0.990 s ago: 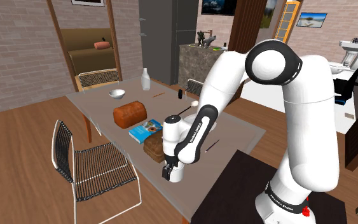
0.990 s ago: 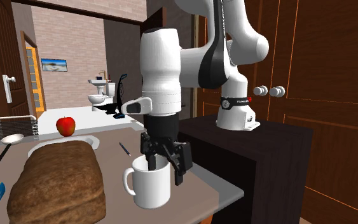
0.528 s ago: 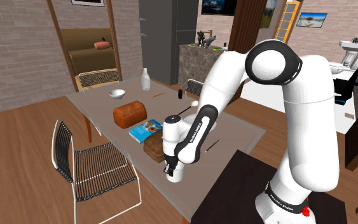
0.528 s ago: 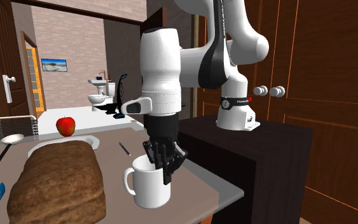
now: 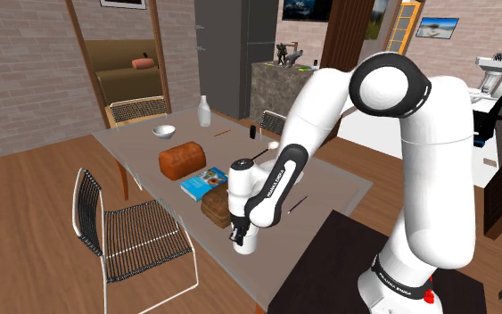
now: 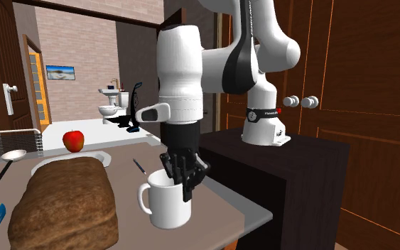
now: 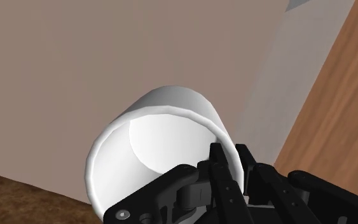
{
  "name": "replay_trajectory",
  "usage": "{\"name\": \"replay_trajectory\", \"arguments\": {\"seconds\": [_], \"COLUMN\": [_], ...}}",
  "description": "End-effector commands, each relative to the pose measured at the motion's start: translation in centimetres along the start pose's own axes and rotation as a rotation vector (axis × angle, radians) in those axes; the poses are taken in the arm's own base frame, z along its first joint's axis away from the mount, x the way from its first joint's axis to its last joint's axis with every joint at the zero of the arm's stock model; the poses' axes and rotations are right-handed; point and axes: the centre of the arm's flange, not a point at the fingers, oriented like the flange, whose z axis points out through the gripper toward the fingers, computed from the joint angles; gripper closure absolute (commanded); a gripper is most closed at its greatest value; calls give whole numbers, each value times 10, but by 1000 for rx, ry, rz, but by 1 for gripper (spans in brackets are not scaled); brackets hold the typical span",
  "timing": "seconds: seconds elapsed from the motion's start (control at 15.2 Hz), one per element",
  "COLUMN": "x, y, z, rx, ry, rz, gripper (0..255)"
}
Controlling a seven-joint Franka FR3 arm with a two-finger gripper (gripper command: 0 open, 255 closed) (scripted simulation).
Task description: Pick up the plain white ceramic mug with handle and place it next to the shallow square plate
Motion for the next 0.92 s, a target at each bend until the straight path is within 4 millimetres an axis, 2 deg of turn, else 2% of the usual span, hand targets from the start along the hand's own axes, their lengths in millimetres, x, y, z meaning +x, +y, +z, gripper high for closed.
{"name": "replay_trajectory", "arguments": {"seconds": [0.0,0.86], "x": [0,-1], "y": [1,0], "z": [-10,-79], "rx": [0,0], "ry": [0,0], "rz": [0,0], "gripper": [255,255]}}
